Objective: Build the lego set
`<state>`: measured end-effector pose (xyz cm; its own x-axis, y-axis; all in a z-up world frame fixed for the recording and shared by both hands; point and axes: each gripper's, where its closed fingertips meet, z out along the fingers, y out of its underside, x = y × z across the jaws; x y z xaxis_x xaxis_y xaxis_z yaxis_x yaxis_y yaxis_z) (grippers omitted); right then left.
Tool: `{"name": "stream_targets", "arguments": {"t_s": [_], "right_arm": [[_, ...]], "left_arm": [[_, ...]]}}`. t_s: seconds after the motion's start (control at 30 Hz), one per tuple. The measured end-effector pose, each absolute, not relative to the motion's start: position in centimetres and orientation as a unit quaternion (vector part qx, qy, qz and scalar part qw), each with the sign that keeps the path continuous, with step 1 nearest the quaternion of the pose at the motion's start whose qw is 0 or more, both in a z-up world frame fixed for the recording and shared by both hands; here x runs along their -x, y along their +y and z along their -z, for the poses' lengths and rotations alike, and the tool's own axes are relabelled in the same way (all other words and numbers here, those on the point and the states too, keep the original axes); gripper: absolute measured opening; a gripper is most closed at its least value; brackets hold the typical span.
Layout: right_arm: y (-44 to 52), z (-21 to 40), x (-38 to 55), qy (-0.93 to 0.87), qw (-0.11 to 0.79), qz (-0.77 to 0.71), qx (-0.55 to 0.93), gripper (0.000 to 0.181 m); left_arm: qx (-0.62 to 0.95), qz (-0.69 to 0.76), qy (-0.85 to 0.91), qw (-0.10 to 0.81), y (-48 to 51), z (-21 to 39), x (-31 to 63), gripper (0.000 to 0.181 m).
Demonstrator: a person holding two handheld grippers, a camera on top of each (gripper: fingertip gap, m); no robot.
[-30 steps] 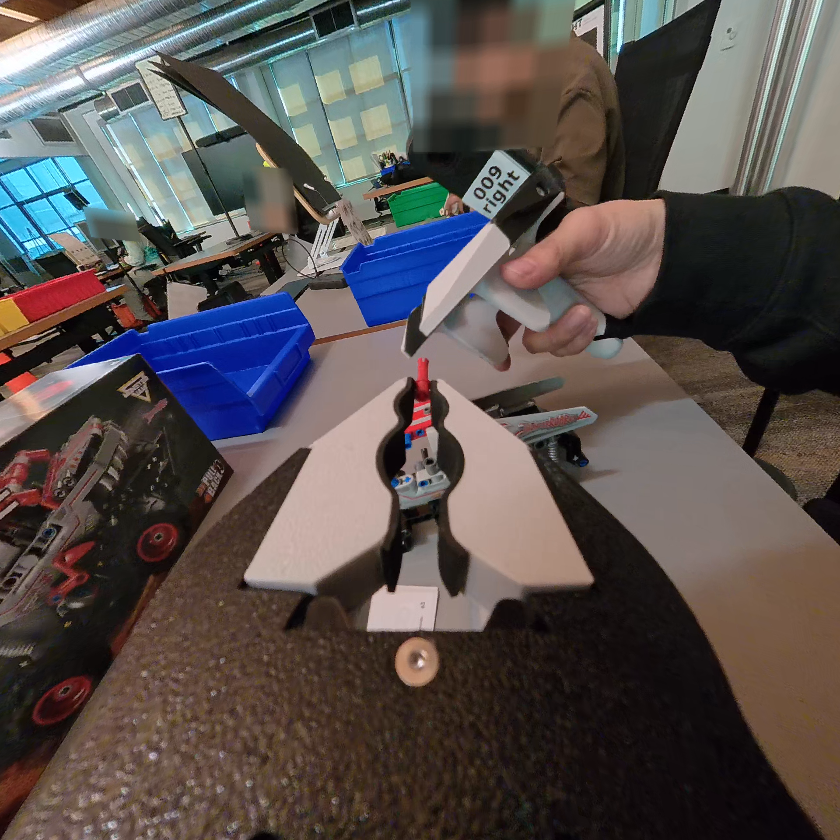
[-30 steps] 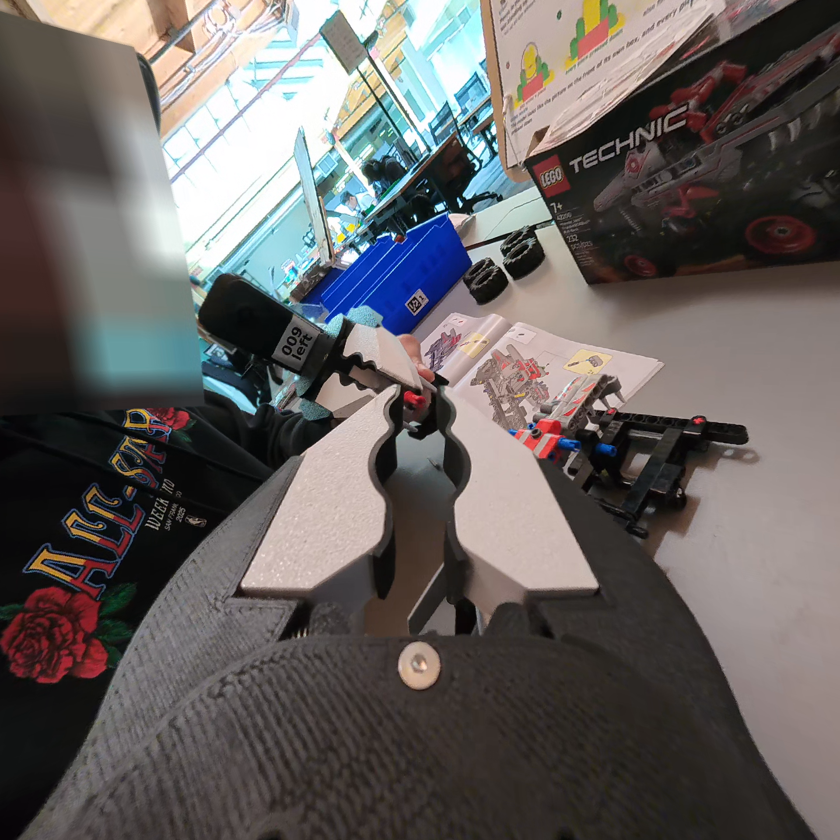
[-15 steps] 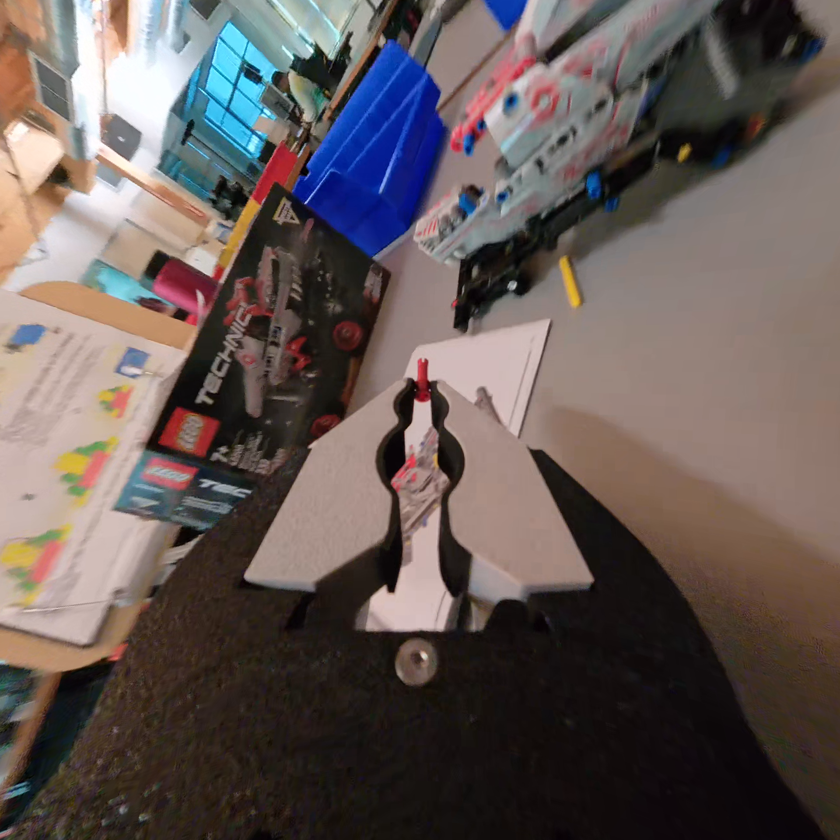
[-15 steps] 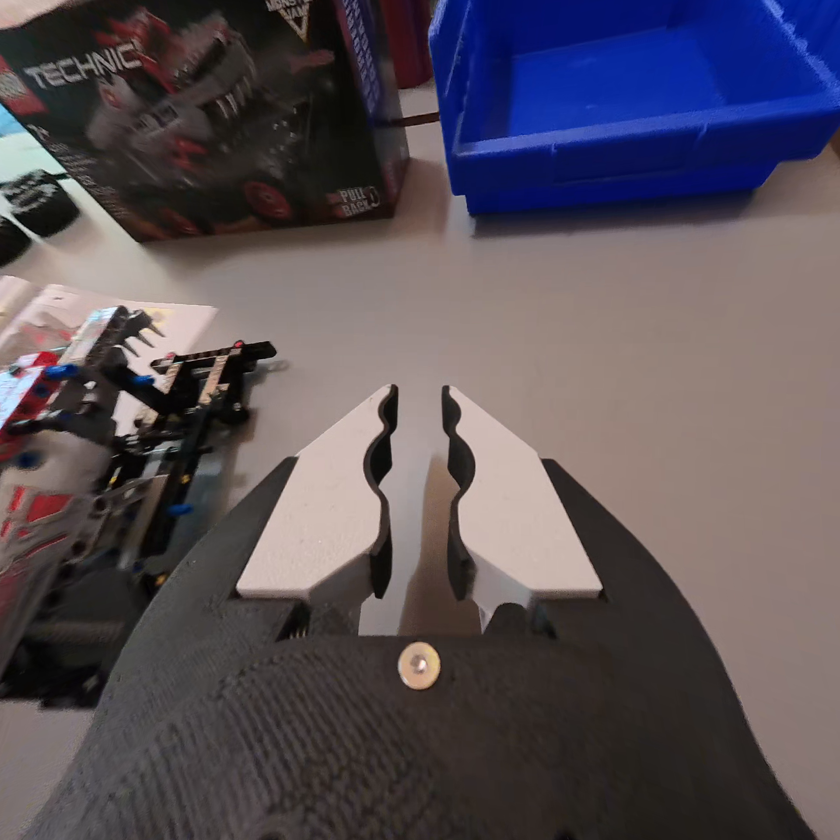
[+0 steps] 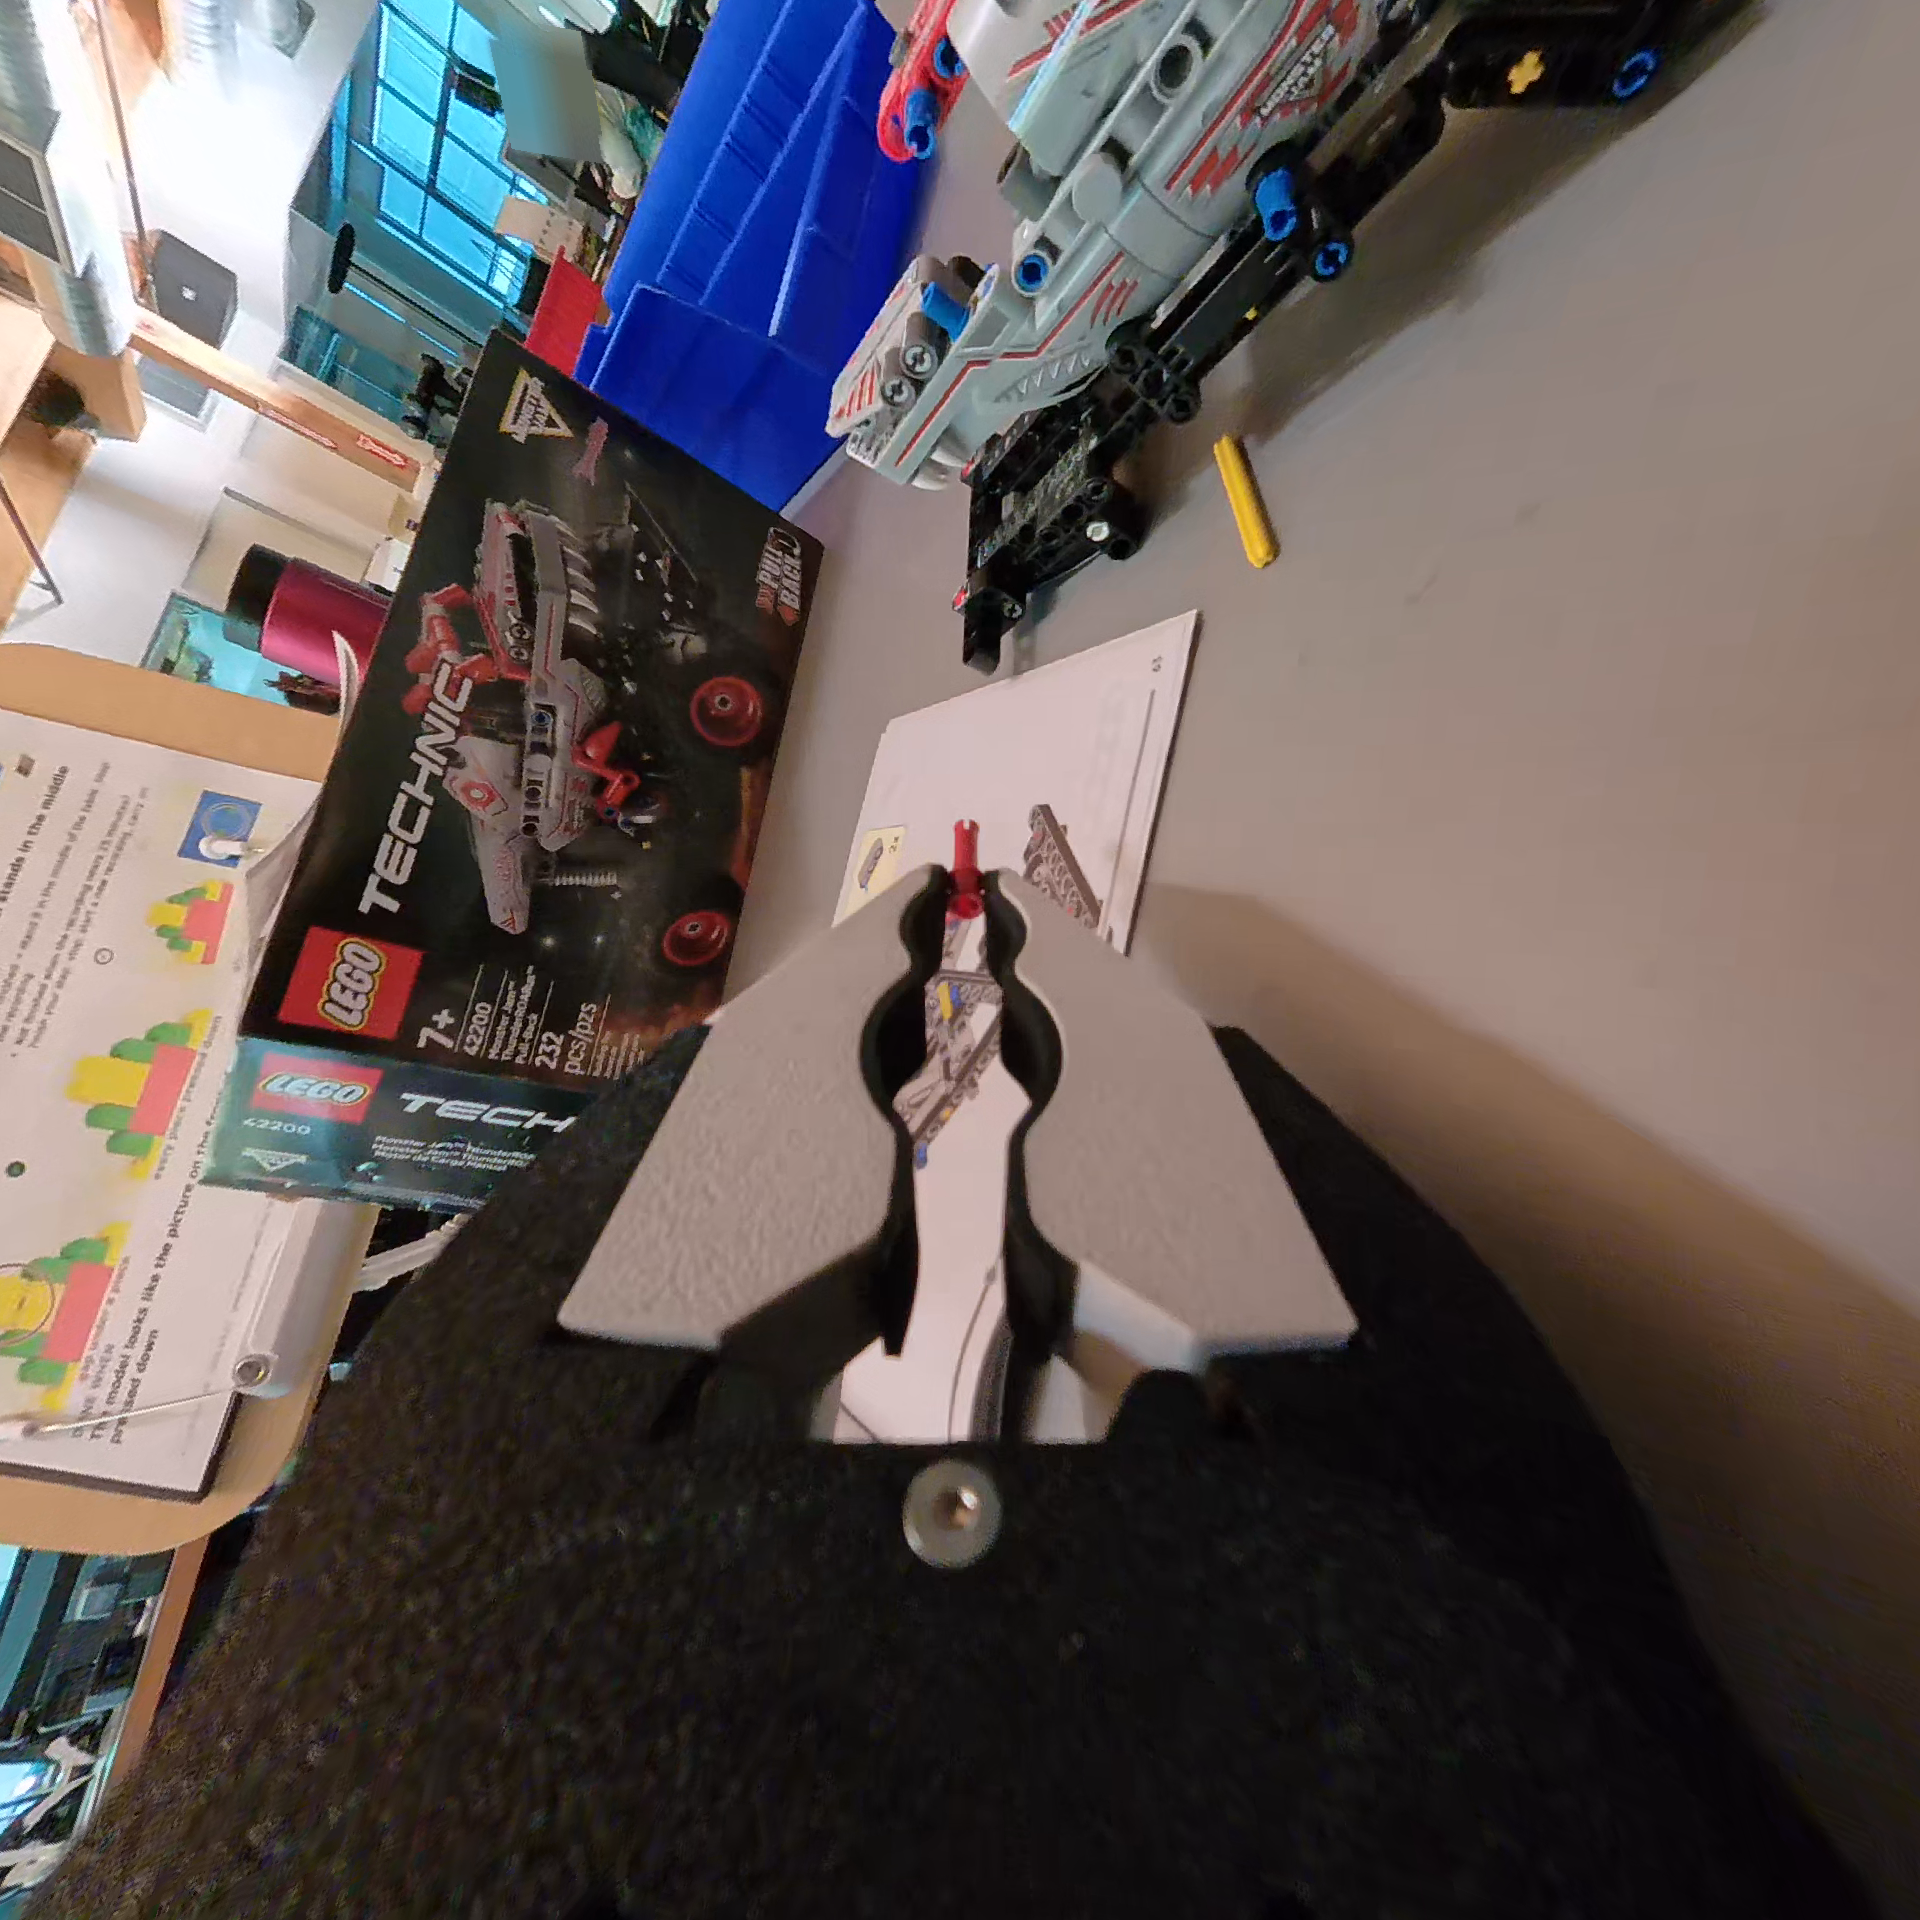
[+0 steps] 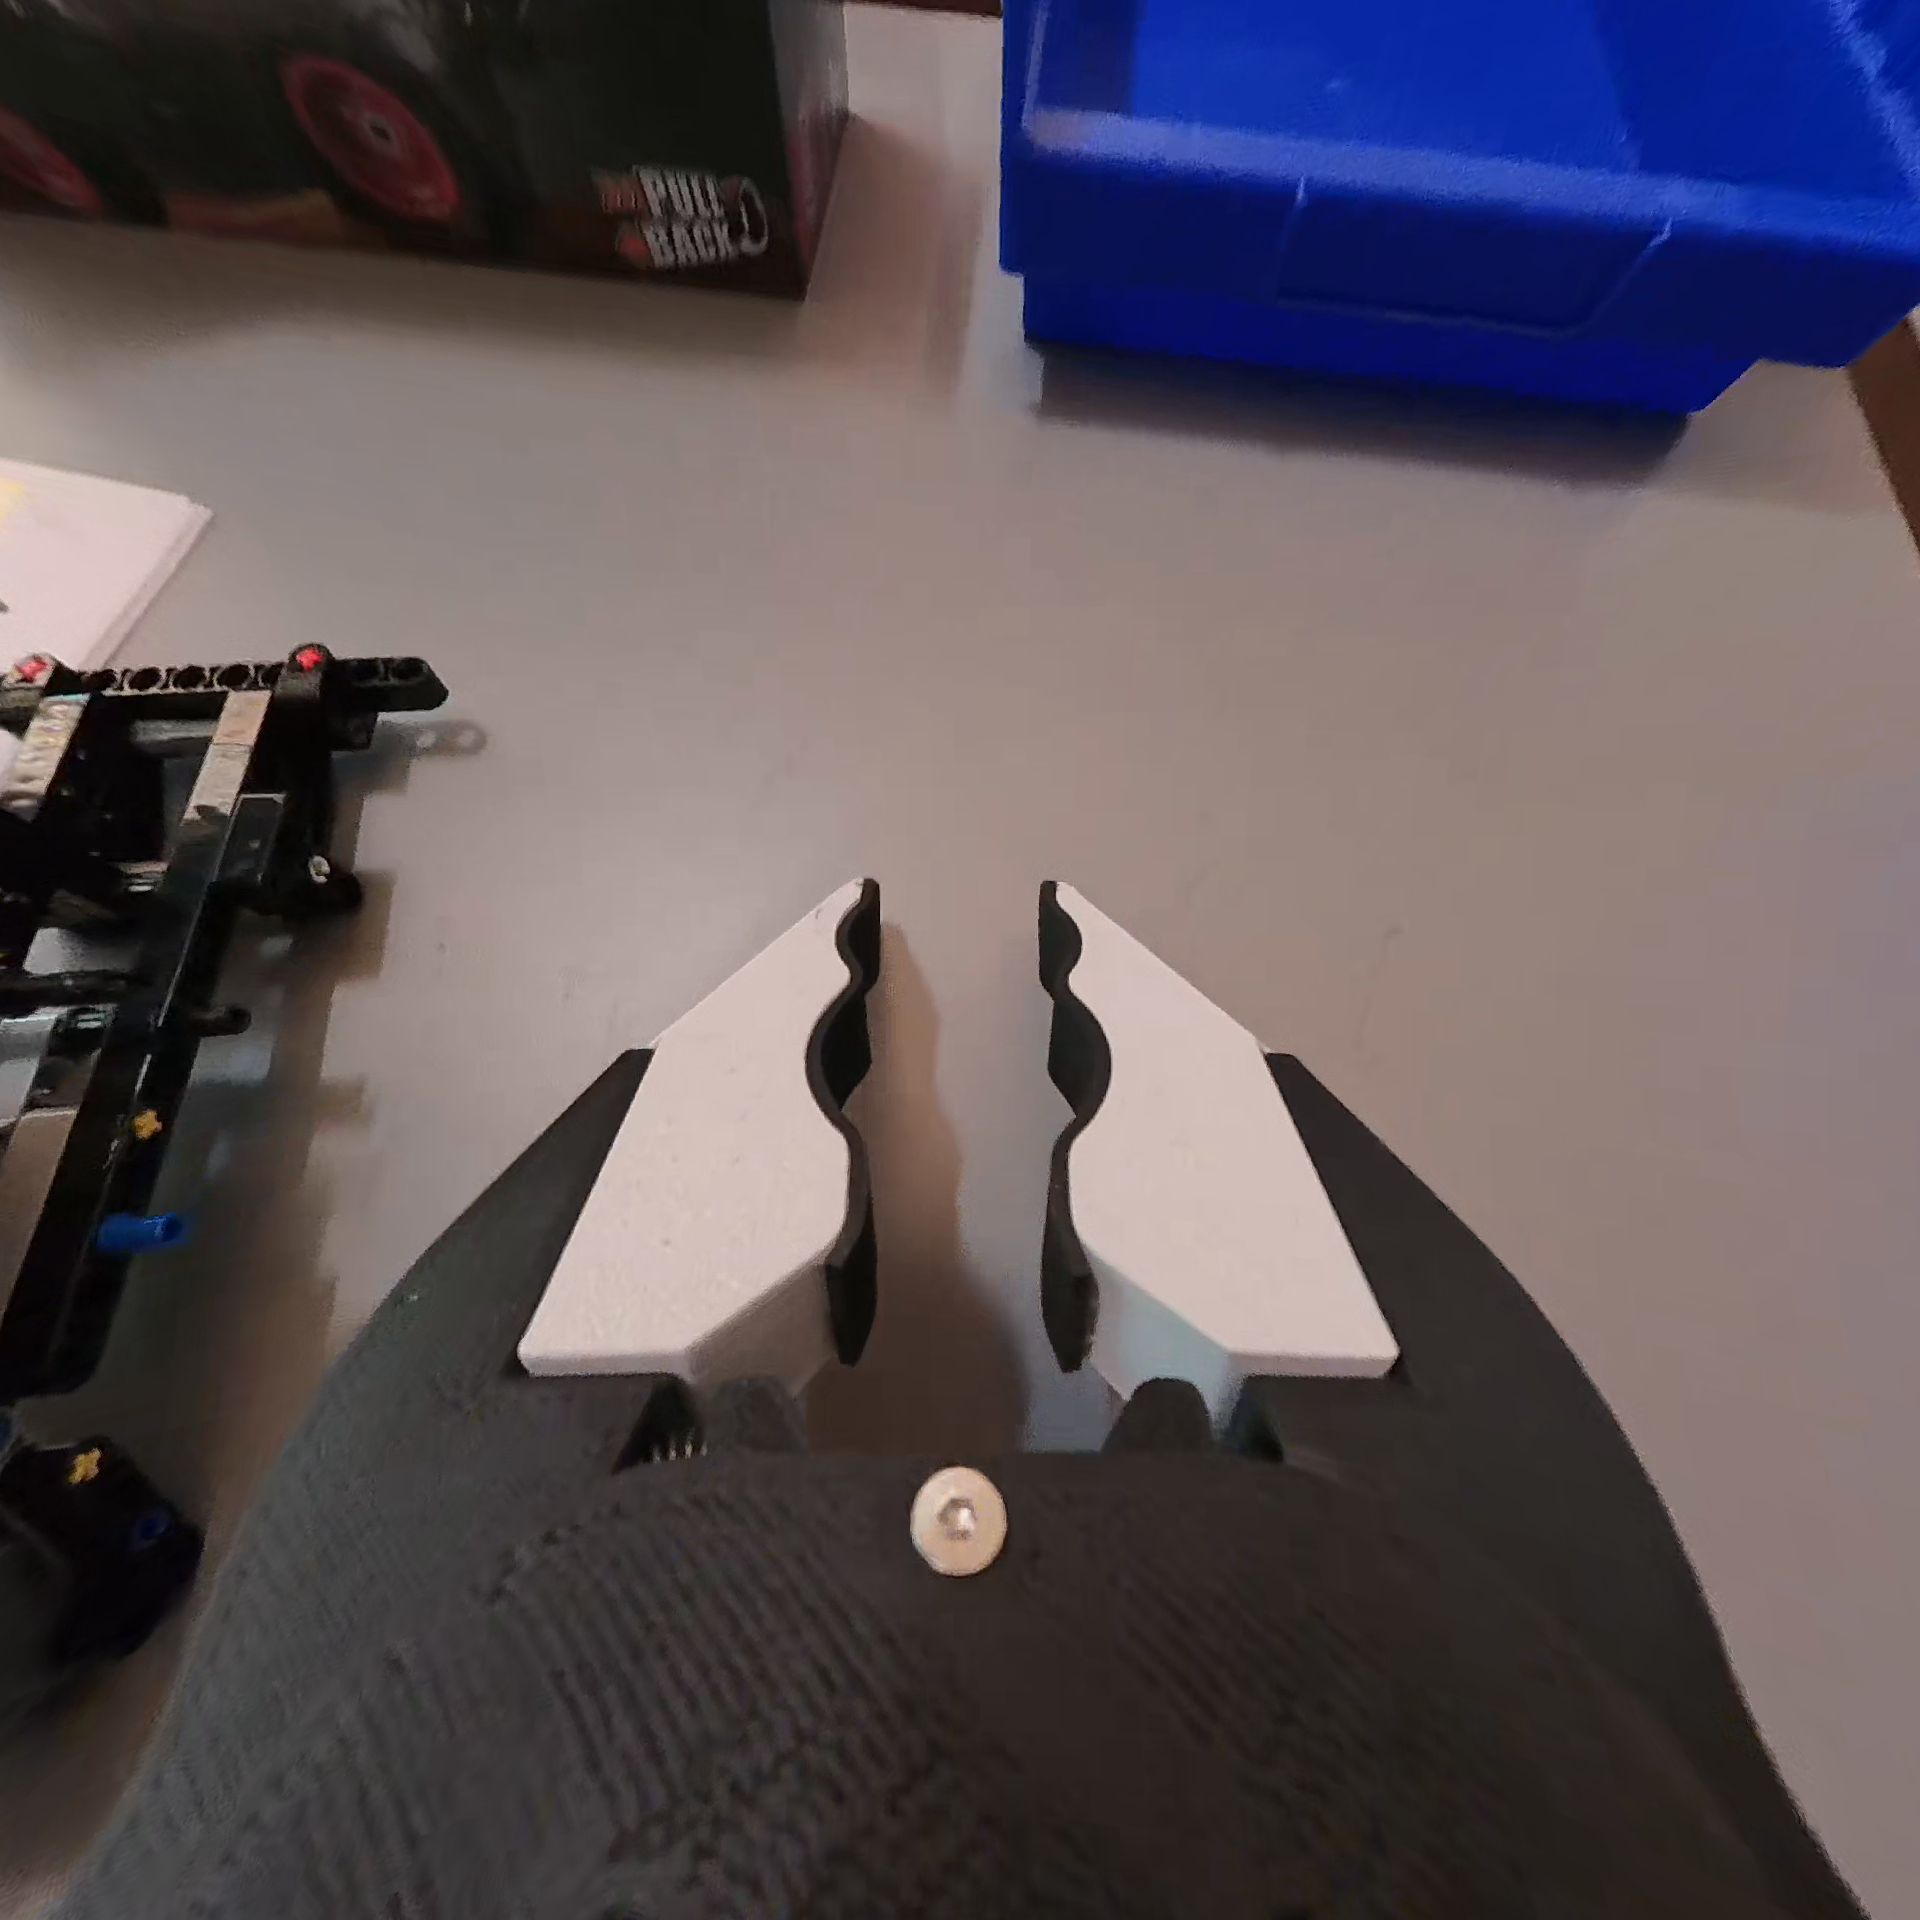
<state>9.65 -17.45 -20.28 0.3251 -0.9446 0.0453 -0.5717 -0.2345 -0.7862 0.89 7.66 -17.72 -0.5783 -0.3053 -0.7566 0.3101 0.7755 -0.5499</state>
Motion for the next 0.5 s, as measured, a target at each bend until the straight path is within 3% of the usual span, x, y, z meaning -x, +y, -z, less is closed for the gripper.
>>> {"name": "stream_targets", "arguments": {"t_s": [0.5], "right_arm": [[-17.2,21.1,-9.6,0.514,0.328,0.252,0.751,0.024]], "left_arm": [[-0.029,0.319,0.840,0.439,6.9,19.1,-0.3,0.004]]}}
